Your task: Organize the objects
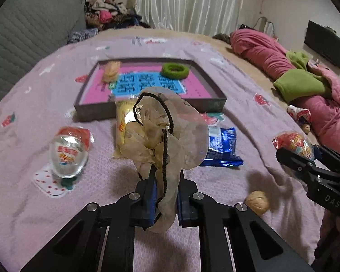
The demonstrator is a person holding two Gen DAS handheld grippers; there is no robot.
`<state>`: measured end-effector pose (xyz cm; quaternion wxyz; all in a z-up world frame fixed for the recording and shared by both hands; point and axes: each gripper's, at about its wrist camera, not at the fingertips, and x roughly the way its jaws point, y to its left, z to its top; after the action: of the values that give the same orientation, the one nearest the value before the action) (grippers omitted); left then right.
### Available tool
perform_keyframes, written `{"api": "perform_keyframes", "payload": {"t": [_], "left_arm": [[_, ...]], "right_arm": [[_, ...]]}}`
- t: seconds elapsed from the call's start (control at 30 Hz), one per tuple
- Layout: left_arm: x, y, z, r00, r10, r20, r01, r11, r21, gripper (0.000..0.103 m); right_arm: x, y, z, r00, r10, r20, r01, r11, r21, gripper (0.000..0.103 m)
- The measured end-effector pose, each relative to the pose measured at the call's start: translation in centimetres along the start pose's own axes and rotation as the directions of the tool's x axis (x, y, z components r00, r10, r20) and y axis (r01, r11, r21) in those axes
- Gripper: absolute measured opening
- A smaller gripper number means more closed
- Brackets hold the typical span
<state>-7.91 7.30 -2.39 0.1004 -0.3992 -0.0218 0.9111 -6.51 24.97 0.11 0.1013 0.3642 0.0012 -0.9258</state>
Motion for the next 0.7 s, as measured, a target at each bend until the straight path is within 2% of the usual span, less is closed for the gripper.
{"api": "perform_keyframes", "payload": {"t": [0.23, 0.7], "left_arm": [[-2.7, 0.1, -0.4, 1.0, 0.013, 0.028, -0.013, 1.0, 0.012, 0.013], [-7.3, 1.5, -1.2, 0.995, 0.061, 0.08, -0.062, 0.998, 0.009, 0.014]], "right_arm": [[-2.2, 0.8, -0.1, 0.998, 0.024, 0.053, -0.025, 1.0, 0.01, 0.053], [-5.2, 3.4, -0.7, 0.991, 0.097, 0.092, -0.102, 0.994, 0.047, 0.053]]}}
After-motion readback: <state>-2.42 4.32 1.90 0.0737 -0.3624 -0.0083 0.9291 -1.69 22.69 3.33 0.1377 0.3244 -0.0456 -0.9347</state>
